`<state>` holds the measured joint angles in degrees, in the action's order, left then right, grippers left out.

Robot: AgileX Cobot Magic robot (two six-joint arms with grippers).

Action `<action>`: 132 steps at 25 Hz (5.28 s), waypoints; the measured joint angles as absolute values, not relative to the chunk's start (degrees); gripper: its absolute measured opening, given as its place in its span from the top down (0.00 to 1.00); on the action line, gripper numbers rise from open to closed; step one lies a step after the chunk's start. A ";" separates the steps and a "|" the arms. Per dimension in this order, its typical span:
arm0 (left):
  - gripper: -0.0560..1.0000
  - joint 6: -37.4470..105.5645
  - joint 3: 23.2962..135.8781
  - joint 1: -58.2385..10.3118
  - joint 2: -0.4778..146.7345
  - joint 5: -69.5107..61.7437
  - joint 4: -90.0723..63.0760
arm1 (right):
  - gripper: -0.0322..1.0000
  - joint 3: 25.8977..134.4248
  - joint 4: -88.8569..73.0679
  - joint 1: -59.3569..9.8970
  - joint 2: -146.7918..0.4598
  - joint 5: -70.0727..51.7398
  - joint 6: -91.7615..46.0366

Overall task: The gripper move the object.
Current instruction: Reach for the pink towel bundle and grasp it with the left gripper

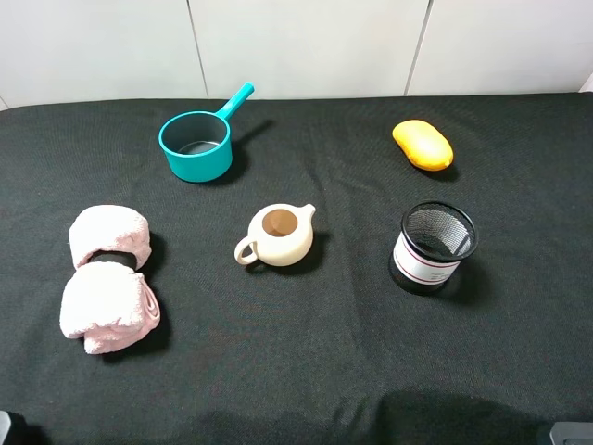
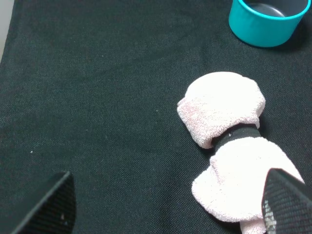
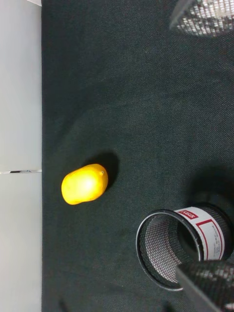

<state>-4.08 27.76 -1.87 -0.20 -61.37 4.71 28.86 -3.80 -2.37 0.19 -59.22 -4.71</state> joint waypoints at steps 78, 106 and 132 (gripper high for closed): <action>0.23 -16.32 33.70 -6.25 67.54 -40.79 -1.76 | 0.30 28.86 -3.85 -2.37 0.19 -59.22 -4.71; 0.23 -25.24 33.75 -15.89 85.10 -30.83 -2.14 | 0.30 28.86 -3.85 -2.37 0.19 -59.22 -4.71; 0.23 -26.50 33.75 -15.89 86.80 -26.87 -2.13 | 0.30 28.86 -3.91 -2.37 0.19 -59.22 -4.71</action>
<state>-26.50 33.75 -15.89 86.80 -26.87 -2.13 28.86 -3.91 -2.37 0.19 -59.22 -4.71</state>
